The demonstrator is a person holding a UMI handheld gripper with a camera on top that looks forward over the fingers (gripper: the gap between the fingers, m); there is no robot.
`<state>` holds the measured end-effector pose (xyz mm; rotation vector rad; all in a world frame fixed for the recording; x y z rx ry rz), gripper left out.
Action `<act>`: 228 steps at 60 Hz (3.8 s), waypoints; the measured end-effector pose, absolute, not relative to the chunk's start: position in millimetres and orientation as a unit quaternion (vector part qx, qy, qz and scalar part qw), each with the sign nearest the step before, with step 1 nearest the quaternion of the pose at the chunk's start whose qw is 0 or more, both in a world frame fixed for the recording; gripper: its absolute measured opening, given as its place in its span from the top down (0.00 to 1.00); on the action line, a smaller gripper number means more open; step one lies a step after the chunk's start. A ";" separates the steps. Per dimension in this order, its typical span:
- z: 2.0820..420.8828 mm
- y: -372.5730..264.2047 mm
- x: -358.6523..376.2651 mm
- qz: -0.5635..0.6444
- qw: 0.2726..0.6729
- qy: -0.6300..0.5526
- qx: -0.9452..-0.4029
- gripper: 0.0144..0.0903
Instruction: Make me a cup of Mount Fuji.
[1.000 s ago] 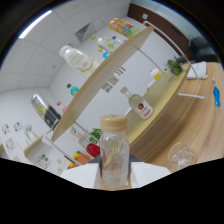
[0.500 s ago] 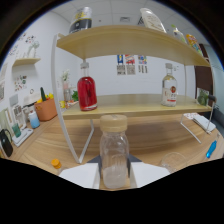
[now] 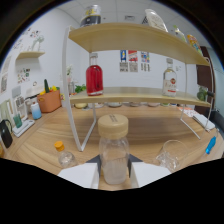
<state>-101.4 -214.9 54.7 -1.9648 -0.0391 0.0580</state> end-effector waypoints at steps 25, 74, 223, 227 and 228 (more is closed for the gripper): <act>76.5 -248.0 -86.9 0.056 0.495 -0.026 -0.867 0.07; 406.6 -201.3 25.1 -0.013 0.652 0.011 -0.758 0.05; 118.1 -198.0 127.8 -0.500 0.318 -0.617 -0.518 0.56; 117.7 -198.5 123.5 -0.502 0.310 -0.636 -0.497 0.56; 117.6 -199.1 122.5 -0.502 0.310 -0.638 -0.495 0.56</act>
